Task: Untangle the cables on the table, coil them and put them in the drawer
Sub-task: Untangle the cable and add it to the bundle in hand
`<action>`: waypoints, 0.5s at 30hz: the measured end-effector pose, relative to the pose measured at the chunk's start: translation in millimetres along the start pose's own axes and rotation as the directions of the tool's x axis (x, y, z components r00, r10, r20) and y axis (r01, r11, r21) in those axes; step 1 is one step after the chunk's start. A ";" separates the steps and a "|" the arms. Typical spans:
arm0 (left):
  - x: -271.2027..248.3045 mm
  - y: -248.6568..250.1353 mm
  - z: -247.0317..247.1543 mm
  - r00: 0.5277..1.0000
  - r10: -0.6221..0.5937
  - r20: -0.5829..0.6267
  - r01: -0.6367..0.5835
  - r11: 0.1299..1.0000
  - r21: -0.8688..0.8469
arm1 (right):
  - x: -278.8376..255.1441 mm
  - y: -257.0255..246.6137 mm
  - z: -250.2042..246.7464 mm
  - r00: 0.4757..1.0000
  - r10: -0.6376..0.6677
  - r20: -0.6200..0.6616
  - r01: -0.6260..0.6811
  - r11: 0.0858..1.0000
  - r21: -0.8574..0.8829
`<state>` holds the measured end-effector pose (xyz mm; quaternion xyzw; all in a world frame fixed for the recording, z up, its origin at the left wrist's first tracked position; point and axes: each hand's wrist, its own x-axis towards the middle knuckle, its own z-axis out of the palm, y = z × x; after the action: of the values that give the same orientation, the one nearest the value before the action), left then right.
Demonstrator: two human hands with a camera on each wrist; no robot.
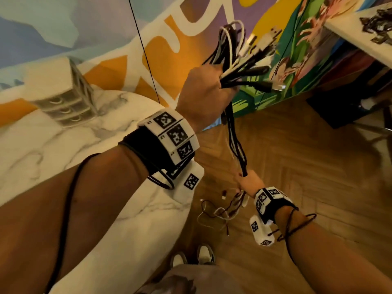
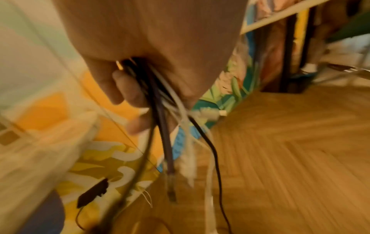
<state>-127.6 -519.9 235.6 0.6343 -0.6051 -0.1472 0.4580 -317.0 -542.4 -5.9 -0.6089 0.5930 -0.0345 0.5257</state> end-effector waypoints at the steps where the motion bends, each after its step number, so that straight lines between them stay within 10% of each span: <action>1: 2.3 1.6 -4.5 1.000 0.004 -0.020 -0.004 1.000 0.003 | 1.8 8.0 1.0 0.999 0.046 0.011 -0.046 0.998 -0.033; 15: 10.0 -3.1 -20.6 0.994 -0.018 -0.104 0.011 0.998 -0.066 | 32.7 27.4 -8.4 0.971 0.238 -0.029 -0.234 0.909 -0.345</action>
<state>-108.1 -521.2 248.0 0.6302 -0.5707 -0.1368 0.5083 -331.8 -565.2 -39.8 -0.6158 0.6554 0.1380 0.4149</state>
